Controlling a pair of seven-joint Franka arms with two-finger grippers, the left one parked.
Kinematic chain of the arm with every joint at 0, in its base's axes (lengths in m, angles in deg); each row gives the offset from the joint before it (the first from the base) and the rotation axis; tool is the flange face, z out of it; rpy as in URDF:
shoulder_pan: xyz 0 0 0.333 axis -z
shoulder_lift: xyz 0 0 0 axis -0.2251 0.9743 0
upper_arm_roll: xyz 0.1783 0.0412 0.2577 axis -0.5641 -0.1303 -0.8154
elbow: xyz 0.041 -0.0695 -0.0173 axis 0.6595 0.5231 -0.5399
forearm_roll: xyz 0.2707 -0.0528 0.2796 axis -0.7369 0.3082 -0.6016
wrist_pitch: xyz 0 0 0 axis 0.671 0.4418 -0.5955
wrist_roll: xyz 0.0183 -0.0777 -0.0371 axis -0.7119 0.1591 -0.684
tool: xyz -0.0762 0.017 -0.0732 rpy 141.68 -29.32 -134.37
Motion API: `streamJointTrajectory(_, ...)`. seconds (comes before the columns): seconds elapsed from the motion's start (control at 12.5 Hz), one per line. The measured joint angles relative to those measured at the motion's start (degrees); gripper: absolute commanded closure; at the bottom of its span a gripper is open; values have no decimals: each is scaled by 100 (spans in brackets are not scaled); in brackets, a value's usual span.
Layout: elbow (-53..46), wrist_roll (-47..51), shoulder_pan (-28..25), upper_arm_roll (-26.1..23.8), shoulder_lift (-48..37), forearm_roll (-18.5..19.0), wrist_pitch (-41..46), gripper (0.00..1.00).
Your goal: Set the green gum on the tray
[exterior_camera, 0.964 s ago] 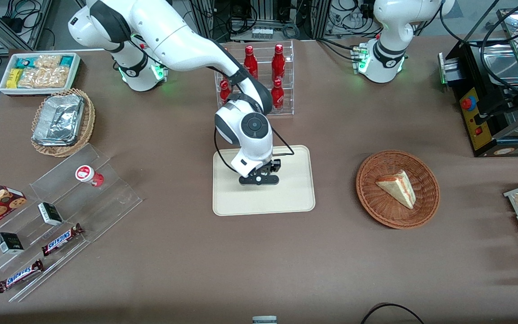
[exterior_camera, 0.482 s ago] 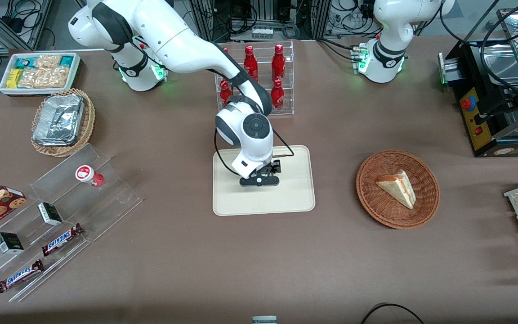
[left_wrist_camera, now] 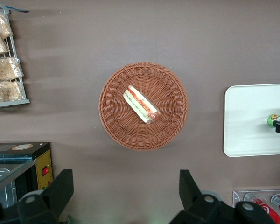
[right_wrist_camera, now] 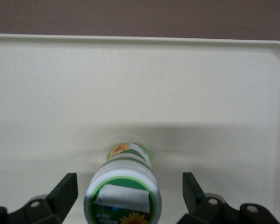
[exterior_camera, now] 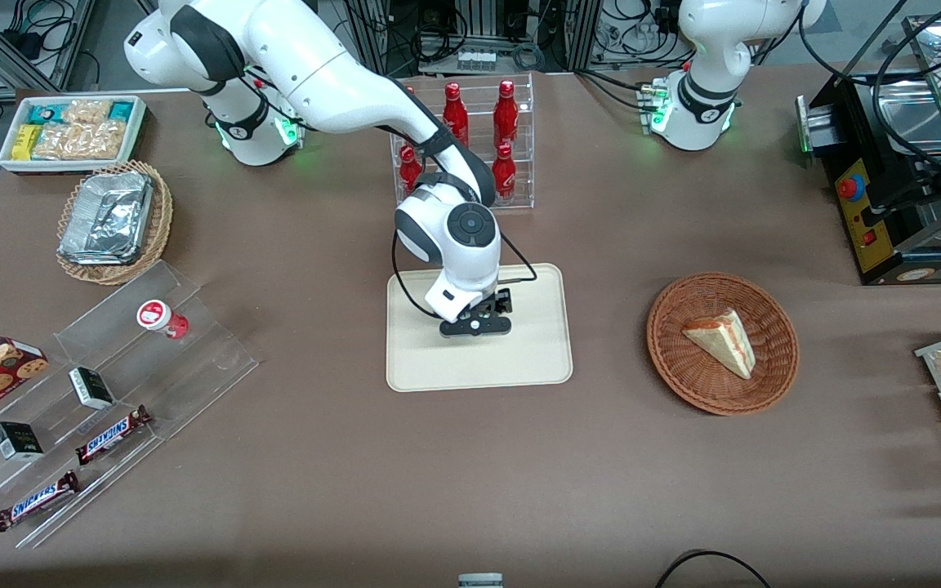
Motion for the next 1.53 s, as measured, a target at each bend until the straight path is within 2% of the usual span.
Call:
streamJointTrajectory(0.32, -2, -50, 1, 28, -195, 0, 155, 0)
streamJointTrajectory(0.64, 12, -485, 118, 51, -877, 0, 932, 0)
streamJointTrajectory(0.8, 61, -1063, 318, 67, -1216, 0, 1375, 0)
streamJointTrajectory(1.2, 658, -2932, 1319, 86, -1996, -18, 1775, 0)
streamJointTrajectory(1.53, 768, -4519, 2359, 91, -2309, -461, 2208, 0)
